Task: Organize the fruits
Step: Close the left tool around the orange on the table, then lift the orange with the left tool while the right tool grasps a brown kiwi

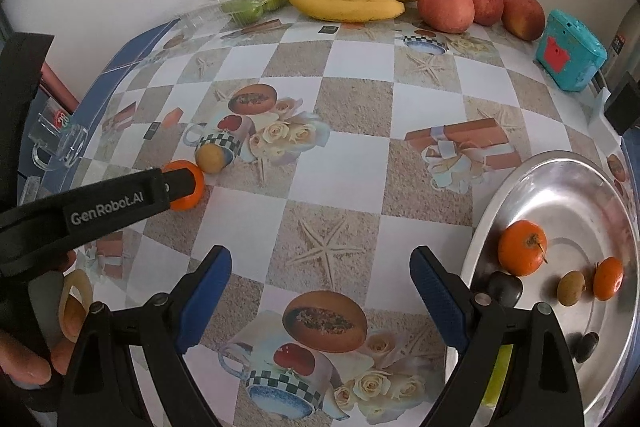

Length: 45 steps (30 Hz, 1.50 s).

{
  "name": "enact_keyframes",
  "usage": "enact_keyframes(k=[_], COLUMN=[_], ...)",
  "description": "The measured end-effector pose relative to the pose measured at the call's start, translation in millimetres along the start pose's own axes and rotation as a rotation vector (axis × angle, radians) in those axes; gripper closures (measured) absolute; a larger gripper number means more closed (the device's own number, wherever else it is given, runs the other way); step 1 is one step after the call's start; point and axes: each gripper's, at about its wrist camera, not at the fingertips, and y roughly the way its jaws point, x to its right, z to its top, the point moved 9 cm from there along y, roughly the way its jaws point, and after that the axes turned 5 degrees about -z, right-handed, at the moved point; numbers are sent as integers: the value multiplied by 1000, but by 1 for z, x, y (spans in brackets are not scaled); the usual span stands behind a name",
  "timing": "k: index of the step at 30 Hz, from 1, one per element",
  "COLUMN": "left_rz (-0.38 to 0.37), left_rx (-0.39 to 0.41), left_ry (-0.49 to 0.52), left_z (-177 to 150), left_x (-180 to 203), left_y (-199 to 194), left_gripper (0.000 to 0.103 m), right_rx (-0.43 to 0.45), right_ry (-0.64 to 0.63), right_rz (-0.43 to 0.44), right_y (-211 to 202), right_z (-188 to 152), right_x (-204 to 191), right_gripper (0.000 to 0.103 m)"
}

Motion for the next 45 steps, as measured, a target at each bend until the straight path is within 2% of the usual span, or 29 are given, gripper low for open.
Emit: enact_keyframes(k=[4, 7, 19, 24, 25, 26, 29, 31, 42, 45], left_rz=[6, 20, -15, -35, -37, -38, -46, -46, -184, -207], left_rx=[5, 9, 28, 54, 58, 65, 92, 102, 104, 91], left_ry=[22, 33, -9, -27, -31, -36, -60, -64, -214, -253], left_z=[1, 2, 7, 12, 13, 15, 21, 23, 28, 27], left_x=[4, 4, 0, -6, -8, -9, -19, -23, -55, -62], left_y=[1, 0, -8, -15, -16, -18, -26, -28, -31, -27], left_gripper=[65, 65, 67, 67, 69, 78, 78, 78, 77, 75], right_rx=[-2, -3, -2, 27, 36, 44, 61, 58, 33, 31], right_ry=[-2, -3, -33, -43, -41, -39, -25, -13, 33, 34], right_rz=[-9, -14, -15, -14, -10, -4, 8, 14, 61, 81], right_y=[0, 0, 4, 2, 1, 0, -1, 1, 17, 20], right_z=[-1, -1, -3, 1, 3, 5, 12, 15, 37, 45], right_x=[1, 2, -5, -9, -9, -10, -13, -15, -33, -45], right_gripper=[12, 12, 12, 13, 14, 17, 23, 23, 25, 34])
